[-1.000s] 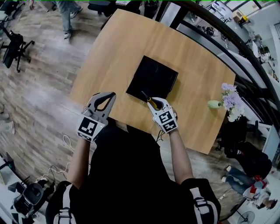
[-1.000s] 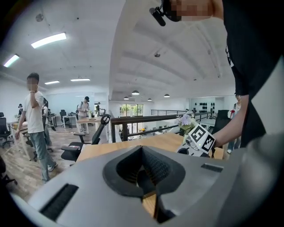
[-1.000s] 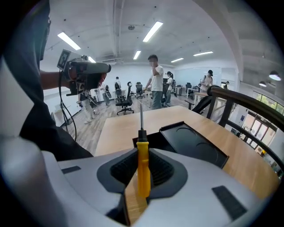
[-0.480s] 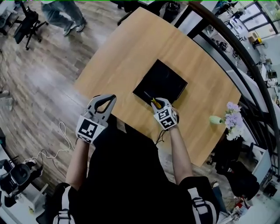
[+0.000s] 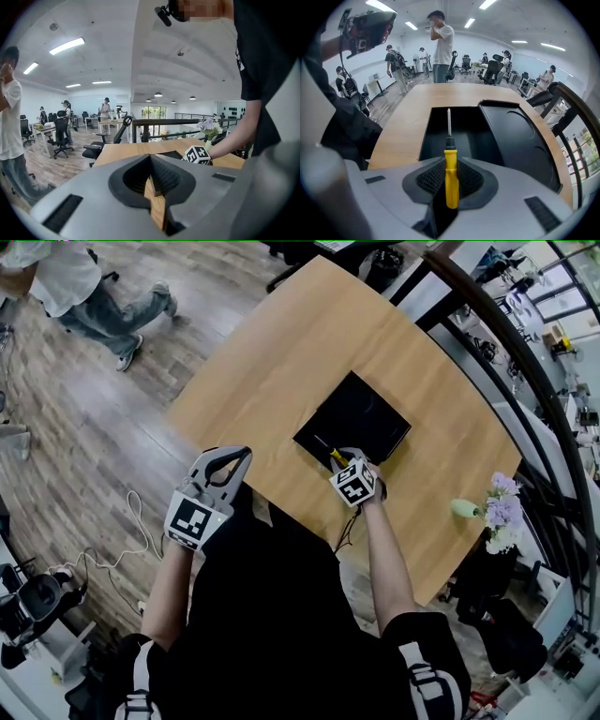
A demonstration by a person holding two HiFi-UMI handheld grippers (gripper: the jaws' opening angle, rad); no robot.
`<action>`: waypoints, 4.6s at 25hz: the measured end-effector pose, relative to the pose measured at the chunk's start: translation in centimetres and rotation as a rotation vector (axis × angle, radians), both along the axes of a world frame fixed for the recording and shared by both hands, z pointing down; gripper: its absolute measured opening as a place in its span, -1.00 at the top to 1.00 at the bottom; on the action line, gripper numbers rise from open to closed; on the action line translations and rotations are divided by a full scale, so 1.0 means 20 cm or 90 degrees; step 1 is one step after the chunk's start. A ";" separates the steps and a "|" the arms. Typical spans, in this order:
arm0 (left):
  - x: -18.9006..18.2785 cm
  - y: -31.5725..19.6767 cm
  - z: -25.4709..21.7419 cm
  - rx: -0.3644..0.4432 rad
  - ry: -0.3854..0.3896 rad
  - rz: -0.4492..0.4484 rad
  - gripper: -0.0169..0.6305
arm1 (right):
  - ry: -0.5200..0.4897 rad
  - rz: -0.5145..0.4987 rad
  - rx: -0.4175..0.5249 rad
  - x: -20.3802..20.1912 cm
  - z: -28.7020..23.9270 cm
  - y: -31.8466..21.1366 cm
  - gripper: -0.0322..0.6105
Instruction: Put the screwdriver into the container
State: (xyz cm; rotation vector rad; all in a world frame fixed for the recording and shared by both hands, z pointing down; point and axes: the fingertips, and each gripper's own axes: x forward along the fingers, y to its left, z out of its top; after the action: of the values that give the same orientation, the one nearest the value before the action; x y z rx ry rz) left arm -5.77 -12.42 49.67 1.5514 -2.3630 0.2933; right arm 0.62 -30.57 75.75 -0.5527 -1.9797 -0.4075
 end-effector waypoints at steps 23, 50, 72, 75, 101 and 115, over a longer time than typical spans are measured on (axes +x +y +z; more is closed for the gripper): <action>0.04 0.01 0.02 -0.021 0.003 0.013 0.88 | 0.055 0.024 0.020 -0.03 0.17 -0.04 0.63; 0.01 -0.14 -0.04 -0.004 -0.003 0.102 0.88 | -0.059 0.120 0.000 0.04 -0.16 -0.13 0.59; -0.07 -0.26 -0.13 0.049 0.000 0.320 0.88 | -0.160 0.384 0.015 0.27 -0.50 -0.07 0.82; -0.07 -0.25 -0.12 0.037 0.005 0.349 0.88 | -0.182 0.446 -0.014 0.30 -0.55 -0.03 0.82; 0.03 -0.09 -0.09 0.053 0.005 0.546 0.88 | -0.475 0.682 -0.079 0.46 -1.08 0.38 0.82; -0.06 -0.09 -0.08 0.063 0.012 0.533 0.88 | -0.446 0.631 -0.055 0.36 -1.10 0.45 0.82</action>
State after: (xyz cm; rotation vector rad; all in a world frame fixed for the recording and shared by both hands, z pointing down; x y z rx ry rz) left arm -6.95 -14.23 48.05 2.5022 -1.6025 0.3277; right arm 7.81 -21.56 53.84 0.6348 -2.6400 0.1456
